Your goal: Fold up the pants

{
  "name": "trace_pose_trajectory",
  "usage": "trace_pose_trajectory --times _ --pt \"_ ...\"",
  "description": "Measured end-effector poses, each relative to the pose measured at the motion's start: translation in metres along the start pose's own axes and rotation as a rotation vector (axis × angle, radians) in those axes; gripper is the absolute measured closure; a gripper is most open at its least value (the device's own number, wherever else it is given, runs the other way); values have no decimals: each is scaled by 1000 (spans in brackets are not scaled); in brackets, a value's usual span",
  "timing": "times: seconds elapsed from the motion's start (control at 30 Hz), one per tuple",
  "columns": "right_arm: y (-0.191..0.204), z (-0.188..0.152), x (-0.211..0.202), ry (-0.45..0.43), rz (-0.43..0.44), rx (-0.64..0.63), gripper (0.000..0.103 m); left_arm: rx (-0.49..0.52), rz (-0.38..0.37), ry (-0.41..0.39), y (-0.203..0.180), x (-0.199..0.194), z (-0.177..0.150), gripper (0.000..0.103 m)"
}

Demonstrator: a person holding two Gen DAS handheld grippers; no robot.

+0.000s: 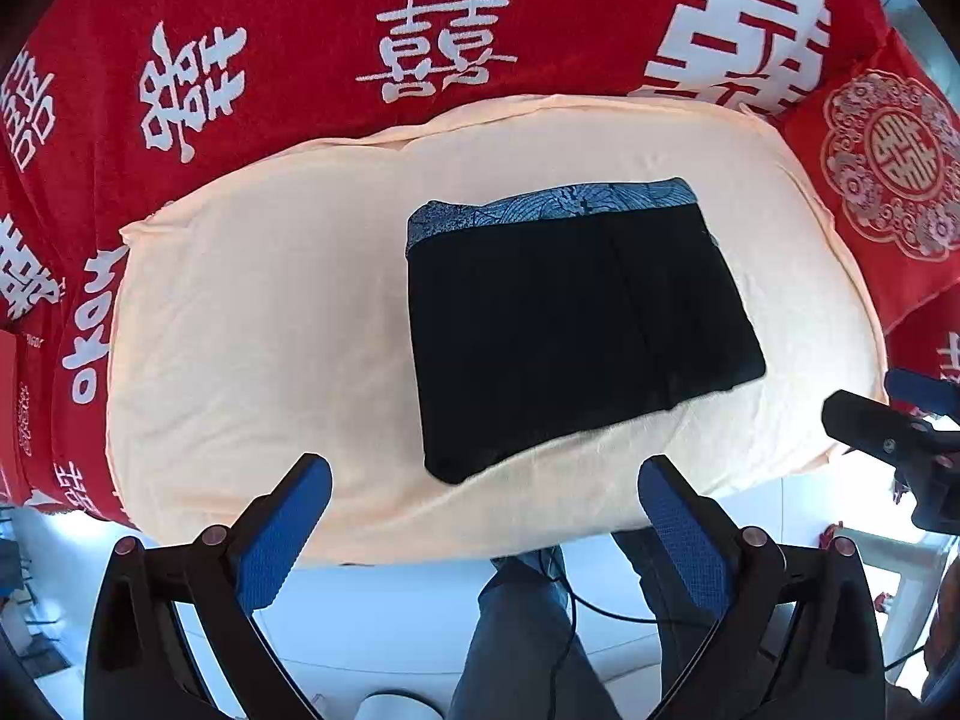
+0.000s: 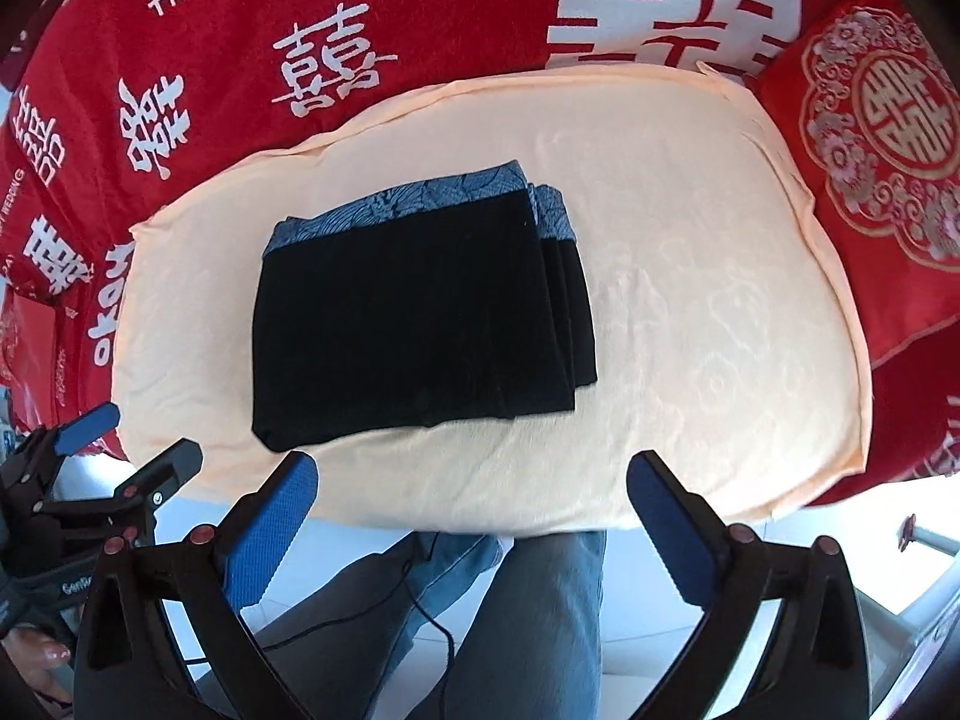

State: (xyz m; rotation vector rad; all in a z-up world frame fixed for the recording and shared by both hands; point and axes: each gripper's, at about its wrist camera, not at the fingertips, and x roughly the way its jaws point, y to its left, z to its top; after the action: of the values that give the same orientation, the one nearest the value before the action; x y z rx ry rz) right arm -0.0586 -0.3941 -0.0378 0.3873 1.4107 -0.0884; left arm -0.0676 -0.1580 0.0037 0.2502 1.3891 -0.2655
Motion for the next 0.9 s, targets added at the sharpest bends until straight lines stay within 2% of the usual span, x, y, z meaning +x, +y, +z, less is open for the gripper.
trace_pose_trajectory --times 0.2,0.53,0.9 --pt "15 -16 -12 -7 -43 8 0 -1 42 -11 7 -13 -16 0" --pt "24 -8 -20 8 -82 -66 0 -63 129 -9 14 -22 -16 0" --pt "20 2 -19 26 -86 -134 0 -99 119 13 -5 -27 -16 0"
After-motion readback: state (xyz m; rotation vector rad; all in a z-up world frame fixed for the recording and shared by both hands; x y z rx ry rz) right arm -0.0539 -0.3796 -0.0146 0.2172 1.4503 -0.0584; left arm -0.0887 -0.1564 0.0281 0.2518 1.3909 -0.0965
